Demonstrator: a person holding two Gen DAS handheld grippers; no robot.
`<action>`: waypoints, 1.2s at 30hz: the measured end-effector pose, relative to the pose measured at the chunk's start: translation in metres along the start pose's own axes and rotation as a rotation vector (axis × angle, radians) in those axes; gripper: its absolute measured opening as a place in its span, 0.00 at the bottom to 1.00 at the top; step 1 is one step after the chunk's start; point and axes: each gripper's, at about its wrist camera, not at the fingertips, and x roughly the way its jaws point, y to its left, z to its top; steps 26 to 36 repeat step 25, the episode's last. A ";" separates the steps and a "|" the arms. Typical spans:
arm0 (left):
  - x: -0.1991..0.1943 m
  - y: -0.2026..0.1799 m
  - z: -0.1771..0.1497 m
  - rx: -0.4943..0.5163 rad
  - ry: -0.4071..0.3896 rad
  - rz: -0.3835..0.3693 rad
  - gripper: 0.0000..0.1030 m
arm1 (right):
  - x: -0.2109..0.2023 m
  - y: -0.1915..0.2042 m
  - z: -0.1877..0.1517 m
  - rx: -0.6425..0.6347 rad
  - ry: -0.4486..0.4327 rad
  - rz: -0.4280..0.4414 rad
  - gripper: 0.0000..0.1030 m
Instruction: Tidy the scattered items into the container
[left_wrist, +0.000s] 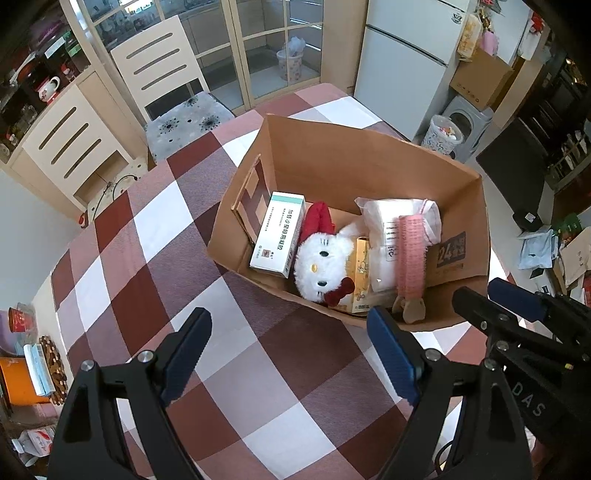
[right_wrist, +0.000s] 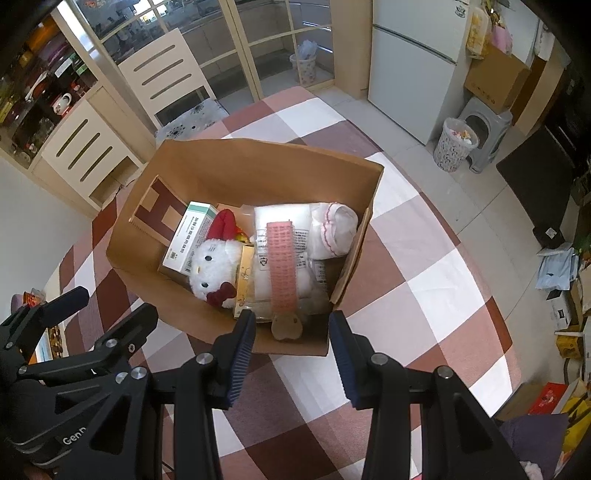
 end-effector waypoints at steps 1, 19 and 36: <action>0.000 0.000 0.000 -0.001 0.000 0.000 0.85 | 0.000 0.000 0.000 -0.001 0.000 -0.002 0.41; -0.005 -0.001 0.000 -0.003 -0.027 -0.001 0.85 | -0.003 0.000 0.002 0.004 -0.005 0.004 0.41; -0.005 0.000 -0.001 -0.003 -0.033 -0.006 0.85 | -0.003 -0.001 0.002 0.004 -0.003 0.007 0.41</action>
